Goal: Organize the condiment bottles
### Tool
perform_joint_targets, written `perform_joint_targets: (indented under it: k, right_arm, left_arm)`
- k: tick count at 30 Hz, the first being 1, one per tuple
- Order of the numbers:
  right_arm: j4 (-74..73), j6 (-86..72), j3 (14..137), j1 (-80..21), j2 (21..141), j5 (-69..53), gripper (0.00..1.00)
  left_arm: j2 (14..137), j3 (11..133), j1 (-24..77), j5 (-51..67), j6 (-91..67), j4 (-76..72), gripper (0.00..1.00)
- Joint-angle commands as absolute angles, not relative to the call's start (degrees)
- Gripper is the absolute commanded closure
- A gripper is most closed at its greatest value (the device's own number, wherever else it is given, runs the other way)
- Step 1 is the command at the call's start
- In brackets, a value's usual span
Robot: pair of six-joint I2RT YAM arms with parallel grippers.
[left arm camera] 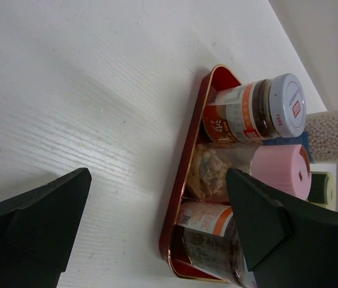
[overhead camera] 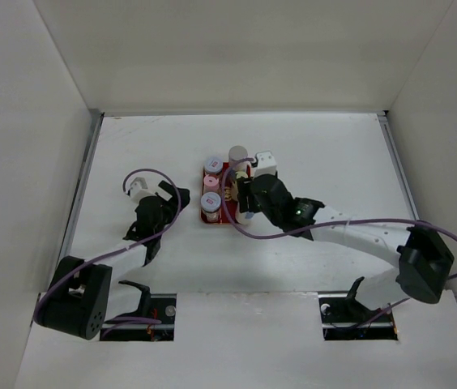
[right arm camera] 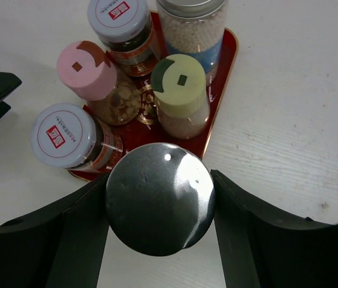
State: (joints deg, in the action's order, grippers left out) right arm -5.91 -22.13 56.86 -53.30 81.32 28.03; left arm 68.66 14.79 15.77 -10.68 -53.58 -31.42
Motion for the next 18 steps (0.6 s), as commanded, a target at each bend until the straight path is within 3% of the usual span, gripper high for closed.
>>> perform_joint_targets:
  k: [1, 13, 16, 18]
  right_arm:
    - [3.51, -20.74, 62.58, -54.53, 81.99, 30.14, 0.53]
    - [6.77, -19.69, 63.11, -54.89, 88.67, 31.55, 0.50]
    - [6.15, -19.43, 63.46, -54.89, 91.05, 31.55, 0.46]
    - [5.71, -19.34, 63.46, -54.89, 91.58, 31.64, 0.38]
  left_arm:
    - [66.97, 14.68, 15.34, -11.69, -53.35, -33.75, 0.00]
    - [68.38, 15.03, 15.07, -11.16, -53.35, -33.93, 0.00]
    - [68.56, 15.21, 14.90, -10.63, -53.35, -33.66, 0.00]
    - [68.12, 15.12, 14.98, -11.25, -53.26, -33.84, 0.00]
